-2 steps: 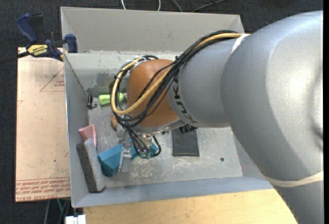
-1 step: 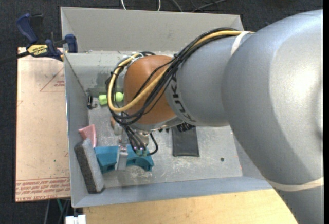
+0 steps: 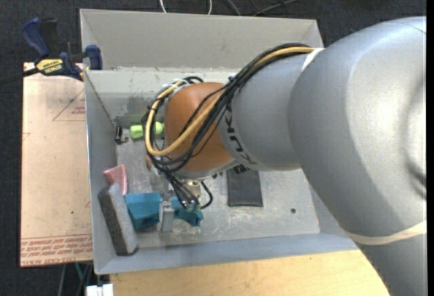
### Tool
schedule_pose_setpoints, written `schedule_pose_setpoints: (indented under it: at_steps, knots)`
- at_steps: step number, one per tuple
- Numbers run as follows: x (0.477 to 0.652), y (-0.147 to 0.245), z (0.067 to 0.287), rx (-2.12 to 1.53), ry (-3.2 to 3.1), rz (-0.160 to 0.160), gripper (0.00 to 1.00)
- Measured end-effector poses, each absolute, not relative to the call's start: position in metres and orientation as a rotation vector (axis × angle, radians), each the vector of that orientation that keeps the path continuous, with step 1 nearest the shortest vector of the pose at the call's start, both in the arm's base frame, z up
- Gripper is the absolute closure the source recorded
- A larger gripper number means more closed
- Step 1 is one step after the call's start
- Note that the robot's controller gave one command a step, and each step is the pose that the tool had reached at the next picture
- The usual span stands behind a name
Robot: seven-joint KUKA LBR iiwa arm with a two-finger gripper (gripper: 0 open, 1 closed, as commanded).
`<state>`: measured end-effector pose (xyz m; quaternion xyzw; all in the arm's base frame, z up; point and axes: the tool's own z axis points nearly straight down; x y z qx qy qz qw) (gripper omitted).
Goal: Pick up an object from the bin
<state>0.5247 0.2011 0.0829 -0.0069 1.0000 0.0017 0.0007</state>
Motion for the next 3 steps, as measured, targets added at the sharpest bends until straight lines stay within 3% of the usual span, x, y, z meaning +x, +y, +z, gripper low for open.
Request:
schedule_pose_setpoints:
  at_steps: [1, 3]
  knots:
    - [0.526, 0.158, 0.083, 0.096, 3.137, 0.012, 0.00]
    - [0.512, 0.152, 0.080, 0.362, 3.119, 0.012, 0.00]
